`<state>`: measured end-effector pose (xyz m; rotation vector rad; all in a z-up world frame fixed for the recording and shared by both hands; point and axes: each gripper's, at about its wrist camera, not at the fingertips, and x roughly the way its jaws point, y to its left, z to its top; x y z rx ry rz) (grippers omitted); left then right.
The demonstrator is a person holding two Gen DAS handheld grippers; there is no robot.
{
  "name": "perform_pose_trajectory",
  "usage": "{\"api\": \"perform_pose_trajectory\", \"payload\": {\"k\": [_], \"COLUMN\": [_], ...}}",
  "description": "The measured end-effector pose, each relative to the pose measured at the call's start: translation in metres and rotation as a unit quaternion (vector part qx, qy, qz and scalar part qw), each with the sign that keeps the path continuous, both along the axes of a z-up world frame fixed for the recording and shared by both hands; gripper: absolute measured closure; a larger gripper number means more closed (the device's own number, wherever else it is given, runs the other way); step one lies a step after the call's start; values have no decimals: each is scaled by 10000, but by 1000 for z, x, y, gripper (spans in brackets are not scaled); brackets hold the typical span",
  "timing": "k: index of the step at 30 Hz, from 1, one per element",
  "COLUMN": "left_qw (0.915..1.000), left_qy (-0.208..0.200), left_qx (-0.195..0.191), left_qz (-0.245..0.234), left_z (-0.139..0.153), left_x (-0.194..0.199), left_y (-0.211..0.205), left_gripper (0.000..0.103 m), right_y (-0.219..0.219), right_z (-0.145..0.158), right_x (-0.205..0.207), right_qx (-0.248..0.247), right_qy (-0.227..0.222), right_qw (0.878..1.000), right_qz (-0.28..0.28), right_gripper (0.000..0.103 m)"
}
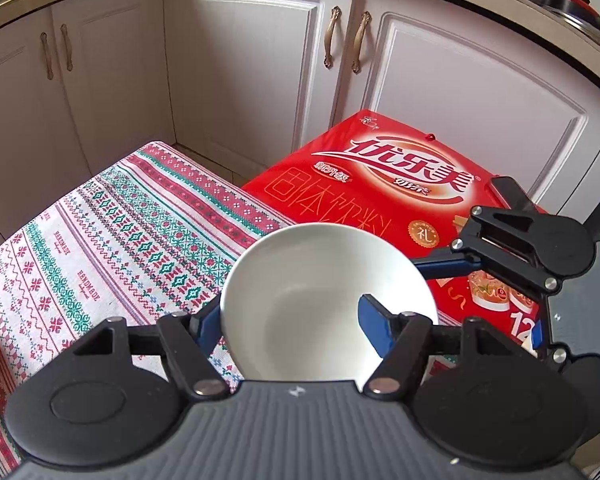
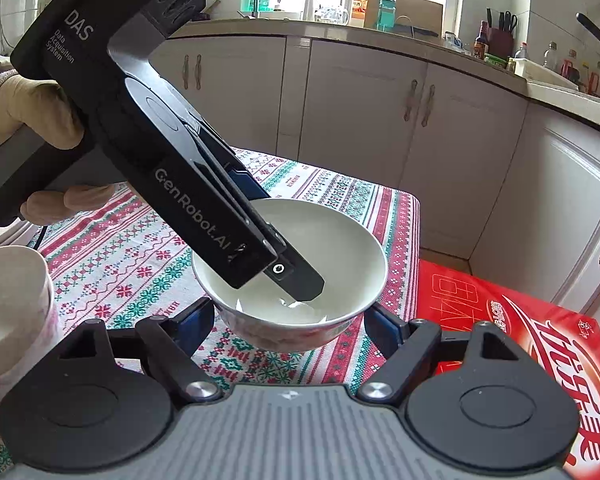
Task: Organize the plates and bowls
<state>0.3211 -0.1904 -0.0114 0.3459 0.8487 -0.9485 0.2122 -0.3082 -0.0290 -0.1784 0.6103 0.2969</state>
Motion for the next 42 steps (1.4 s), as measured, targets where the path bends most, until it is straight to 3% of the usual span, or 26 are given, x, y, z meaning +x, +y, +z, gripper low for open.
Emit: {"api": "perform_pose_trajectory", "payload": {"k": [21,42], "left_qw": [9983,9937], "left_qy": [-399,-372], "left_qx": [-195,-226], "left_qz": [381,1034], "left_z": [48,43], "left_x": [-85,-125], "left_y": [63,132], "left_gripper": [34,34], "right_y": [50,105], "right_z": [50,47], "right_x": [-80,-106], "right_qx": [-14,132], "right_qy": [-321,-189], "right_qw": [9985,9940], "right_qz": [441,1069], "right_gripper": [18,18]}}
